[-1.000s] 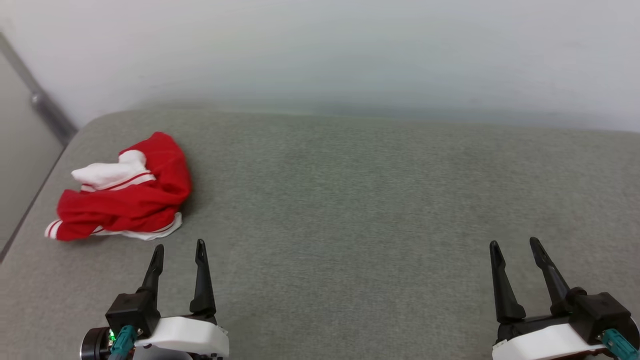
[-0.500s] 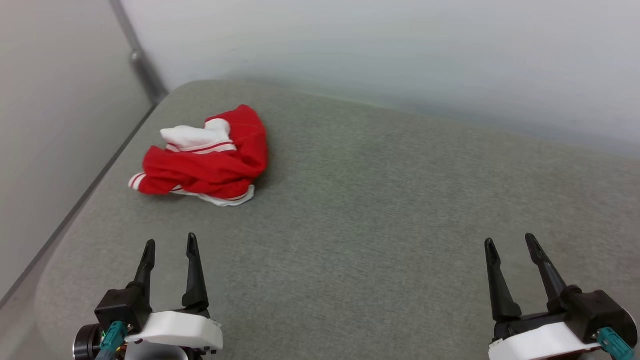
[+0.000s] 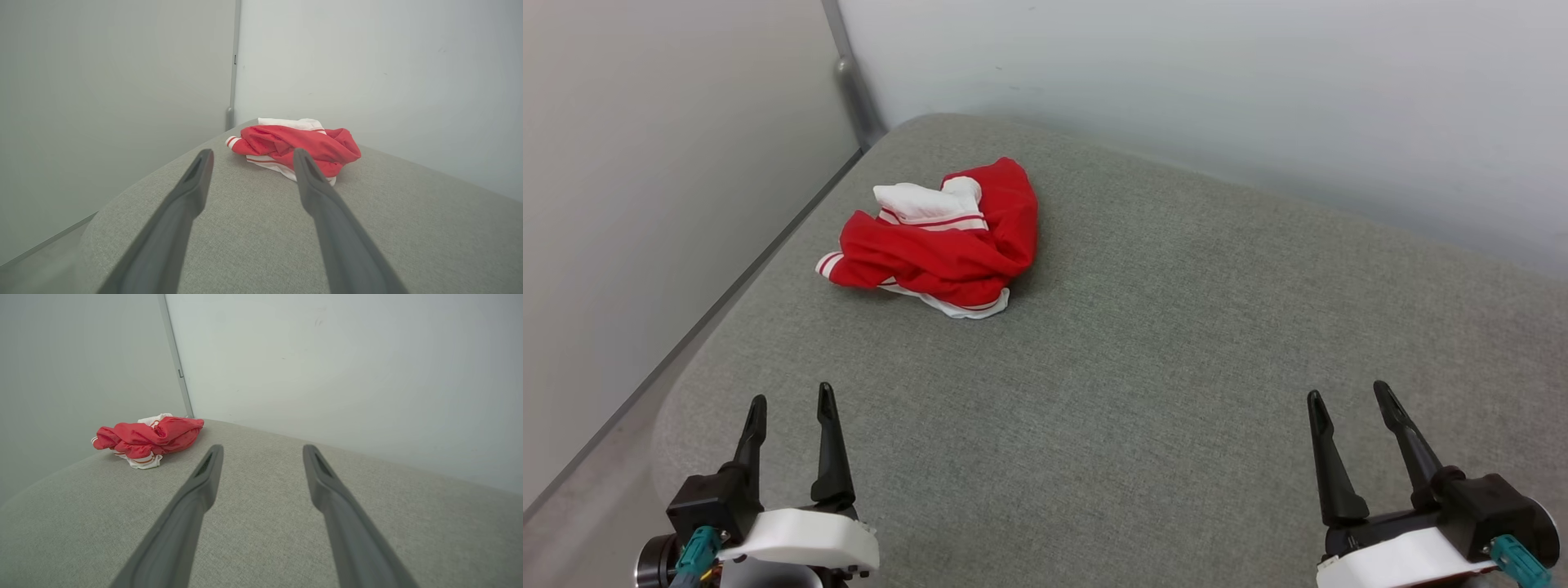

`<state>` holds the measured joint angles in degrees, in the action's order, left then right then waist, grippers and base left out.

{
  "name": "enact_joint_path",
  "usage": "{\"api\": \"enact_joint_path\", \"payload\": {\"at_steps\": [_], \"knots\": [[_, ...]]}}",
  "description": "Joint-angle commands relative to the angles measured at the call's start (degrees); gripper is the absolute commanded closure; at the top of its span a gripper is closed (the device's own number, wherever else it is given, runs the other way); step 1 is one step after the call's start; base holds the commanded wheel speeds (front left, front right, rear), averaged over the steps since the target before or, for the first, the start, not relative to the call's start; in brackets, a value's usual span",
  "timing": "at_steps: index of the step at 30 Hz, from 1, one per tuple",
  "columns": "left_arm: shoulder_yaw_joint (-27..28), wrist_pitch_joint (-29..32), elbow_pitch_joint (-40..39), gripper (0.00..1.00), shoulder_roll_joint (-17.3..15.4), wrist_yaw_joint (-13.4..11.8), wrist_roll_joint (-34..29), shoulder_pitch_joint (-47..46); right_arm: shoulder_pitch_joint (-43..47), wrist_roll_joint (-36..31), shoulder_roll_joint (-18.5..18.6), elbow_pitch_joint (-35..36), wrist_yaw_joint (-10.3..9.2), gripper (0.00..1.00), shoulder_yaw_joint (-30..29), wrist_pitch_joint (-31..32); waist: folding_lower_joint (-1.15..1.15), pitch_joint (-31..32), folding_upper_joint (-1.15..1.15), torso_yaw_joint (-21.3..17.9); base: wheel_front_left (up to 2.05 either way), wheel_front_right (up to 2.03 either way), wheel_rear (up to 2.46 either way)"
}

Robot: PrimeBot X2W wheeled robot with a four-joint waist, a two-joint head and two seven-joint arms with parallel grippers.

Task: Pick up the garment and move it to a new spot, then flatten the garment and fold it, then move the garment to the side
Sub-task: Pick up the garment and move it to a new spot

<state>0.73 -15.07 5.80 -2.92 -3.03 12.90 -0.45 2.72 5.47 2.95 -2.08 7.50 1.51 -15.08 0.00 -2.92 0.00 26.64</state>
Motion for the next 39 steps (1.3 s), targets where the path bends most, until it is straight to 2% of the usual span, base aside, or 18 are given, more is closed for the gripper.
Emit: {"api": "enact_joint_path", "payload": {"at_steps": [1, 7, 12, 15, 19, 22, 23, 26, 29, 32, 39], "knots": [[0.3, -0.2, 0.1, 0.0, 0.0, 0.1, 0.3, -0.2, 0.1, -0.1, -0.1, 0.0, -0.02, 0.0, 0.1, -0.1, 0.0, 0.0, 0.0, 0.1, 0.0, 0.0, 0.0], [2.4, -0.2, 0.3, 0.0, 0.1, 1.4, -0.3, -3.5, -0.9, -1.1, -0.1, 0.4, -0.02, 0.0, 0.1, -0.1, 0.0, -1.5, 0.0, -0.8, 0.0, 0.0, 0.0], [6.4, -0.2, 0.8, 0.0, -0.2, 5.4, -1.9, -10.6, -2.1, -2.7, -0.1, 1.0, -0.02, 0.0, -0.7, -0.1, 0.0, -4.6, 0.0, -2.5, 0.0, 0.0, 0.0], [8.5, -0.1, 1.6, 0.0, -0.6, 6.9, -1.8, -14.5, -3.1, -3.6, -0.1, 1.2, -0.02, 0.0, -1.0, -0.1, 0.0, -6.3, 0.0, -3.4, 0.0, 0.0, 0.0], [11.3, -0.1, 4.6, 0.0, -3.3, 9.1, -1.3, -23.1, -4.9, -5.4, -0.1, 2.0, -0.02, 0.0, -1.3, -0.1, 0.0, -10.3, 0.0, -5.5, 0.0, 0.0, 0.0], [11.5, -0.1, 6.7, 0.0, -5.8, 9.8, -1.2, -28.8, -6.6, -6.7, -0.1, 2.8, -0.02, 0.0, -1.4, -0.1, 0.0, -13.6, 0.0, -7.1, 0.0, 0.0, 0.0], [10.4, -0.1, 10.0, 0.0, -8.9, 10.3, 0.1, -34.2, -8.0, -7.6, -0.1, 3.8, -0.02, 0.0, -1.9, -0.1, 0.0, -16.7, 0.0, -8.2, 0.0, 0.0, 0.0], [7.5, 0.9, 14.2, 0.0, -12.7, 10.4, 2.2, -39.8, -9.4, -8.7, -0.1, 4.8, -0.02, 0.0, -2.2, -0.1, 0.0, -19.3, 0.0, -9.1, 0.0, 0.0, 0.0], [3.0, 5.2, 17.3, 0.0, -17.0, 10.4, 6.4, -44.8, -10.3, -9.3, -0.1, 5.4, -0.02, 0.0, -2.5, -0.1, 0.0, -21.5, 0.0, -9.7, 0.0, 0.0, 0.0], [-2.0, 12.2, 19.5, 0.0, -21.0, 10.4, 11.7, -48.9, -11.2, -9.8, -0.1, 6.0, -0.02, 0.0, -2.7, -0.1, 0.0, -23.1, 0.0, -10.3, 0.0, 0.0, 0.0], [-13.4, 35.5, 21.4, 0.0, -30.4, 10.4, 23.2, -55.1, -12.8, -10.3, -0.1, 7.1, -0.02, 0.0, -2.6, -0.1, 0.0, -25.9, 0.0, -12.5, 0.0, 0.0, 0.0]]}}
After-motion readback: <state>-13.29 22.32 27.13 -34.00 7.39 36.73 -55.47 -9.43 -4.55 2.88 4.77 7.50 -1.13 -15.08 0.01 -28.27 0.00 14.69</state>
